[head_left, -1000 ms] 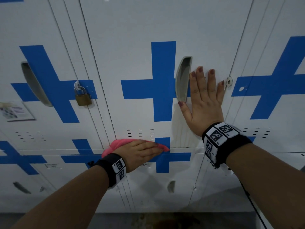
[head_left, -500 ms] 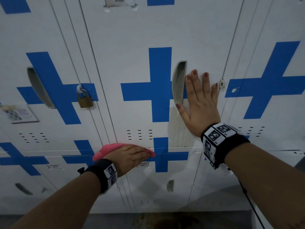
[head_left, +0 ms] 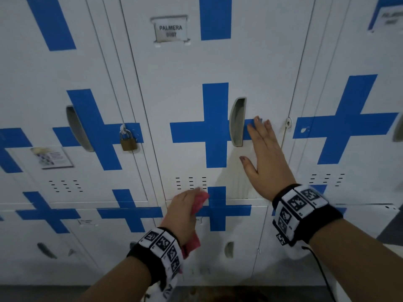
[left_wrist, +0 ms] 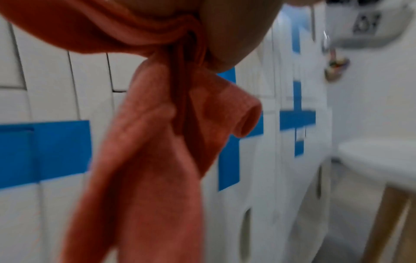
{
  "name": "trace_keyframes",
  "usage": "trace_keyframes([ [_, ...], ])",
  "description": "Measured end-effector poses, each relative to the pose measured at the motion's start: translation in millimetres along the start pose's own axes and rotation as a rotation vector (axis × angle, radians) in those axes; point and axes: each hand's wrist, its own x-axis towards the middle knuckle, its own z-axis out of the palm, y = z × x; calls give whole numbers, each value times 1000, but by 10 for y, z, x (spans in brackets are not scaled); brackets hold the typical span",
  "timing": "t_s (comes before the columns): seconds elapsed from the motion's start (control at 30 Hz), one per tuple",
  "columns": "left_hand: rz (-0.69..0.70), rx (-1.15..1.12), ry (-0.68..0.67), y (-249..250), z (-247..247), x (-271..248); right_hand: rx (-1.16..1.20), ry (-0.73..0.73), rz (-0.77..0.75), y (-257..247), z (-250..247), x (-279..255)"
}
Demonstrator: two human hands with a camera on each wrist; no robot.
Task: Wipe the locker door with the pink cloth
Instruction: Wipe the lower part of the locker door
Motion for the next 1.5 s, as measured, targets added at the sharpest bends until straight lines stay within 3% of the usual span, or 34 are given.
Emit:
trace_keyframes([
  [0.17,-282,-597,196,383,0,-2,392,-153,298,-320,65,-523],
  [0.33,-240,-891,214,814,76,-76,1008,-314,706,-687,119,-807],
  [0.57,-121,-922,59,915,90,-196,980,-134,654,-664,19,-842],
  [0.7,-110,-963,74,850,6,-185,938,-211,588,-621,-91,-856],
  [0.87,-77,-816,164,804,-8,-119,868,-275,535,-551,-115,-844],
  [1.03,-53,-731,223,800,11,-15,921,-206,556,-485,-149,-799],
  [1.23,-29,-541,79,755,99,125,1200,-24,703,-472,-191,-672],
  [1.33,125,-139,224,666,-52,294,1210,125,721,-384,-185,-603],
  [1.43,313,323,462,591,-356,494,1046,214,654,-309,-178,-525],
  [1.5,371,494,509,529,-488,638,895,228,592,-273,-118,-492],
])
